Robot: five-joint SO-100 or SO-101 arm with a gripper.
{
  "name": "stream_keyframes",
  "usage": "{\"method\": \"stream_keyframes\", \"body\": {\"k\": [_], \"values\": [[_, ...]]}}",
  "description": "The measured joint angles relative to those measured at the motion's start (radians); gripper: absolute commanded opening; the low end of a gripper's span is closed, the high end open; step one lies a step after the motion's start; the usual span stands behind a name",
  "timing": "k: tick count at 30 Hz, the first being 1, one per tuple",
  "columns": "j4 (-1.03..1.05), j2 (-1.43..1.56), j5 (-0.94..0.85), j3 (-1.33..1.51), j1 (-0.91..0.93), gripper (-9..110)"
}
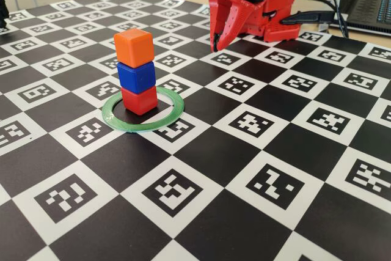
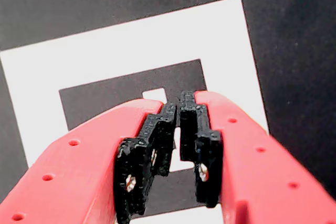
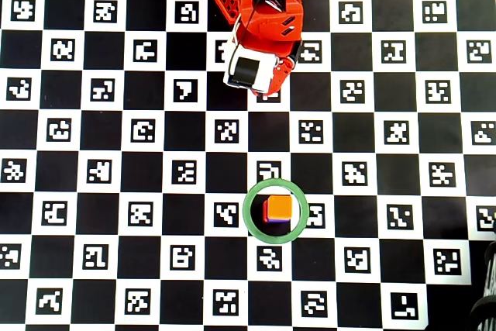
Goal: Grab the red cube then put it in the green circle then put the blue cube on top and finally the orange cube on top
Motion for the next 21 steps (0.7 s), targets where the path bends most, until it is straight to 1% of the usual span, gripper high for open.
{"method": "stream_keyframes", "body": {"k": [21], "values": [[0.000,0.000,-0.011,0.000,0.000,-5]]}}
